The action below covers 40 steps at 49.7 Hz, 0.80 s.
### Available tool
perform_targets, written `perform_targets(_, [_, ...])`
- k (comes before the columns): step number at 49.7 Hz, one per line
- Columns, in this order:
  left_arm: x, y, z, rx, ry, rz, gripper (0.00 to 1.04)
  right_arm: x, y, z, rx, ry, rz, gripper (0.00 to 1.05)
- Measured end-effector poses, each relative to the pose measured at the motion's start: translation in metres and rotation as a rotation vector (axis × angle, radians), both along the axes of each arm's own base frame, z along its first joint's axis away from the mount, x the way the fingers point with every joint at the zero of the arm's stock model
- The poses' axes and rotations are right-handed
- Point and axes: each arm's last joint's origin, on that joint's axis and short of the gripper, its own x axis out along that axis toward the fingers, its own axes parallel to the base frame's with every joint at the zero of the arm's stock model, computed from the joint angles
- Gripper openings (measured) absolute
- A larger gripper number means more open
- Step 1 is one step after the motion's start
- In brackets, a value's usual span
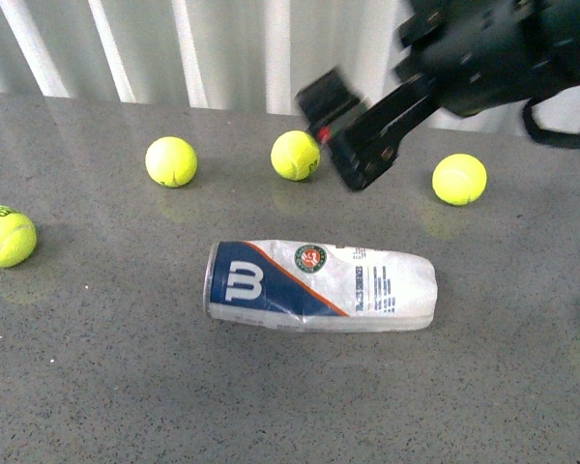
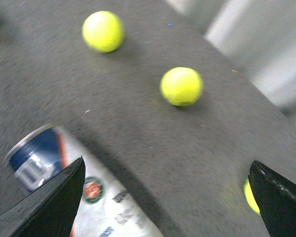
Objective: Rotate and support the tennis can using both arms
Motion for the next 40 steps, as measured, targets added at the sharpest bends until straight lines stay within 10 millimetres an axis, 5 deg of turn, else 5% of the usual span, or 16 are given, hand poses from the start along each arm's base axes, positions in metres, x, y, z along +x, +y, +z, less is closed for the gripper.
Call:
perform_targets(5, [0.000, 0.000, 0.000, 0.000, 0.000, 0.000, 0.98, -0.021, -0.031, 0.016, 0.144, 0.007, -0.256, 0.97])
perform_targets(10, [0.000, 0.000, 0.000, 0.000, 0.000, 0.000, 0.98, -0.064, -0.071, 0.021, 0.340, 0.035, -0.541, 0.97])
perform_targets(17, [0.000, 0.000, 0.000, 0.000, 0.000, -0.001, 0.98, -0.081, -0.080, 0.024, 0.447, 0.028, -0.612, 0.97])
perform_targets(25, [0.000, 0.000, 0.000, 0.000, 0.000, 0.003, 0.98, -0.106, -0.100, 0.003, 0.448, -0.412, -0.589, 0.63])
perform_targets(40, [0.000, 0.000, 0.000, 0.000, -0.001, 0.000, 0.98, -0.141, -0.123, -0.009, 0.423, -0.454, -0.583, 0.15])
